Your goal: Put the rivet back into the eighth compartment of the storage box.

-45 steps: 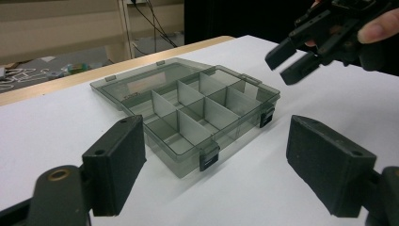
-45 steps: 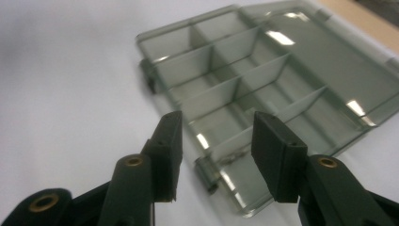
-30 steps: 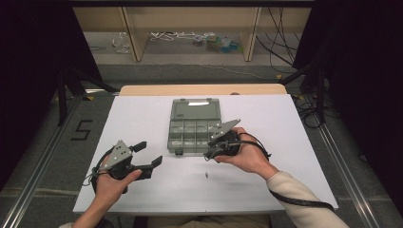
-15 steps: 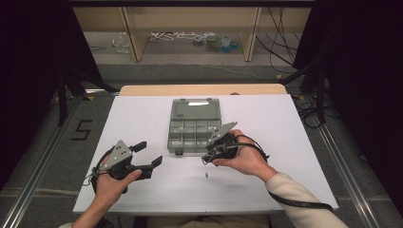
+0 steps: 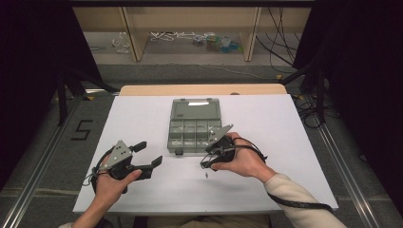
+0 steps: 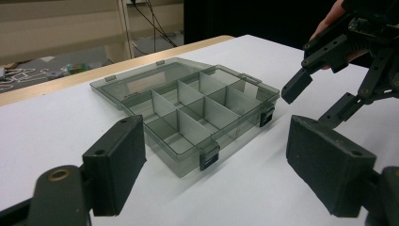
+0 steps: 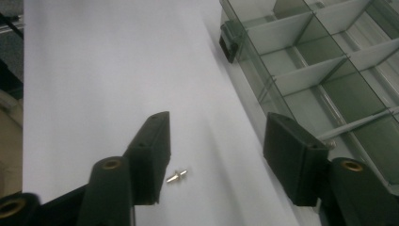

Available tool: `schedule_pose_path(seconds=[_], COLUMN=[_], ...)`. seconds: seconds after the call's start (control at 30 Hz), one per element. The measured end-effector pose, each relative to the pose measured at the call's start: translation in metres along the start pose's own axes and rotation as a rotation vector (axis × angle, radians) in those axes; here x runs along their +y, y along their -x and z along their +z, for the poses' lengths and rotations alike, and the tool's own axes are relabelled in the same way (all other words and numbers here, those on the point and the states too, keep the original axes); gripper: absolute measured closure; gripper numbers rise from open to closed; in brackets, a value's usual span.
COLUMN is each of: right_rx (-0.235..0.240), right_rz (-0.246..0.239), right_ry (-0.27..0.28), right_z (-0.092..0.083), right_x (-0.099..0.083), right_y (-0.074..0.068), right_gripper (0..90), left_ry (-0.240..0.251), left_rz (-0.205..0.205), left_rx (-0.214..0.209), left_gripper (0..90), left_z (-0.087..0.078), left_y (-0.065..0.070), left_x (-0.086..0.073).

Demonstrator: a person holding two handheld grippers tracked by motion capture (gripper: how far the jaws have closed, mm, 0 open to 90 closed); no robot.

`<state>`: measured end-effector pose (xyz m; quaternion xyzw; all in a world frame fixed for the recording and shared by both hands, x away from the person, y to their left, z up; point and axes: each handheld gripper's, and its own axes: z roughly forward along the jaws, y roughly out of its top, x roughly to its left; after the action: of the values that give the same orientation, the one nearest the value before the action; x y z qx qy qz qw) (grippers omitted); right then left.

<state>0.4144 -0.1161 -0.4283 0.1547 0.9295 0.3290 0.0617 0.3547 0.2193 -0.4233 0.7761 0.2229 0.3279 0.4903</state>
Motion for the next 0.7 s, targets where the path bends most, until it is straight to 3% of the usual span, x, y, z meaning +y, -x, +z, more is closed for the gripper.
schedule_pose_path(seconds=[0.17,0.7], right_rx=[-0.003,0.071], right_rz=[-0.015,-0.076], right_ry=[-0.016,-0.131], right_z=[0.004,0.028], right_x=[-0.001,-0.007], right_y=[-0.001,-0.013], right_gripper=[38.8,40.8], left_ry=[0.012,0.009], left_rz=[-0.004,-0.001], left_rx=[-0.005,-0.004], left_gripper=[19.9,19.9], left_z=[0.001,0.001], left_y=[0.000,0.000], left_x=[-0.001,0.000])
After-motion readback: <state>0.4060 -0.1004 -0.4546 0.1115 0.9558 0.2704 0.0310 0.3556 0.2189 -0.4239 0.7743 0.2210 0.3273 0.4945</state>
